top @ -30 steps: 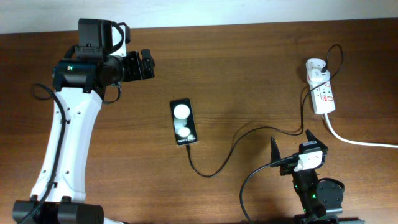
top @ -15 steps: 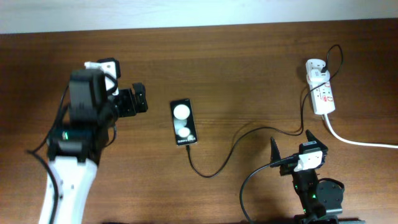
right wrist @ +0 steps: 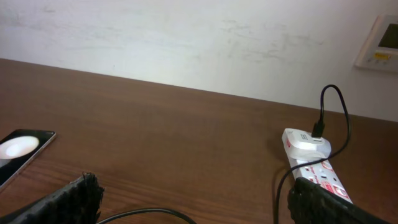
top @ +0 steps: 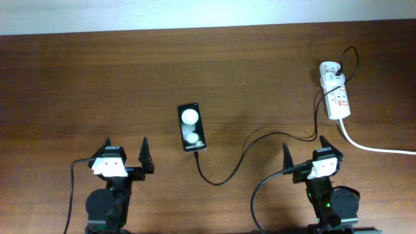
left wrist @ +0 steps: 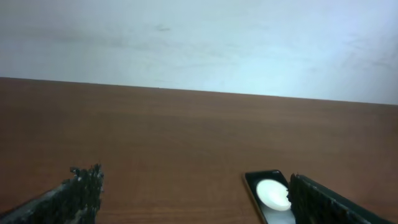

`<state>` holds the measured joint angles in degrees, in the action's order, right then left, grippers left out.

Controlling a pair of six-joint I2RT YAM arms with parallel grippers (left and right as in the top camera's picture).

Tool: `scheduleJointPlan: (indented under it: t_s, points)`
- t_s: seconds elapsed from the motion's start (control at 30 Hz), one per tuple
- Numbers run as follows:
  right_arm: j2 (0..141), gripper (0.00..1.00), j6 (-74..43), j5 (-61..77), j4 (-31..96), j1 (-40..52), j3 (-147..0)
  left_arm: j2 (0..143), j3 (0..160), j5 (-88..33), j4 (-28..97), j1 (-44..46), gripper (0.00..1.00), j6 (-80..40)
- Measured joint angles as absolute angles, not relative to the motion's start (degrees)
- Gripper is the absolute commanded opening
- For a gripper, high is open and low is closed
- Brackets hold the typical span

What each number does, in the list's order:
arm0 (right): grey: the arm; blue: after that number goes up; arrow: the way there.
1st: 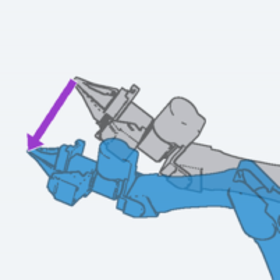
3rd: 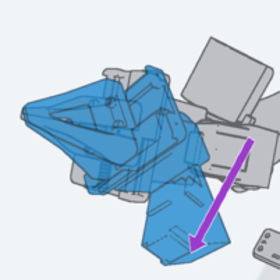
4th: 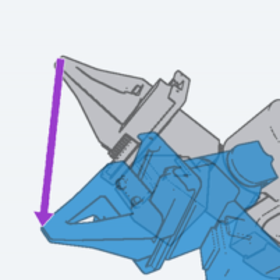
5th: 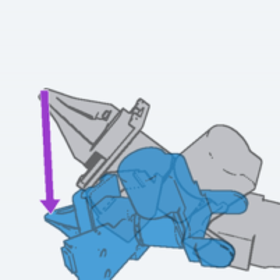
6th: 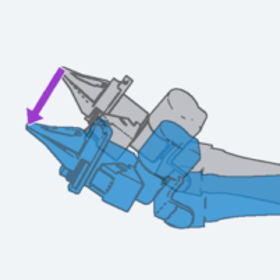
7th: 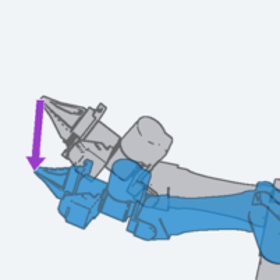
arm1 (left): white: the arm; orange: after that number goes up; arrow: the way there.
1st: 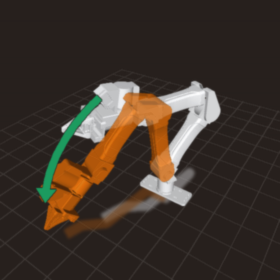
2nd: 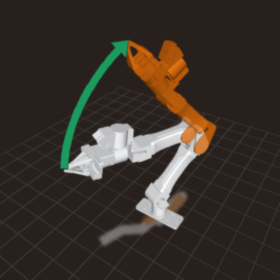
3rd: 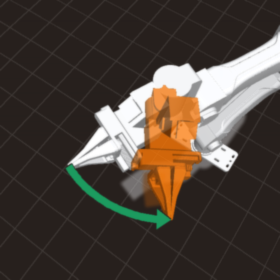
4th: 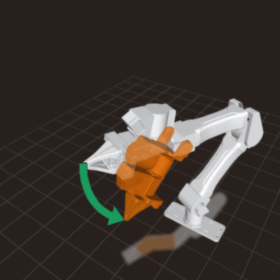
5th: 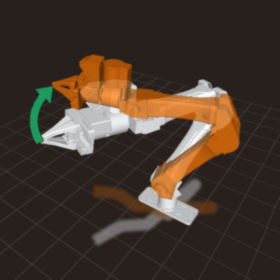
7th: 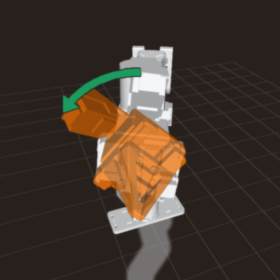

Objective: Plug charger to phone and switch on socket

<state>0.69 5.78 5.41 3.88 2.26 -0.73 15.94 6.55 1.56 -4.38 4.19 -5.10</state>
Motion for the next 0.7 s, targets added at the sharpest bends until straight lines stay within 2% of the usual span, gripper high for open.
scheduleJointPlan:
  t_s: [0.13,0.3,0.7]
  points:
    - [0.7,0.99,5.8,5.4,3.9,2.3,-0.7,6.7,1.7,2.2,-4.1,-0.1,0.99,-5.1]
    - [0.7,0.99,5.8,5.4,3.9,2.3,-0.7,1.3,0.6,2.2,4.3,-0.4,0.99,-3.1]
    - [0.7,0.99,5.8,5.4,3.9,2.3,-0.7,0.9,0.6,2.2,4.4,-0.4,0.99,-2.5]
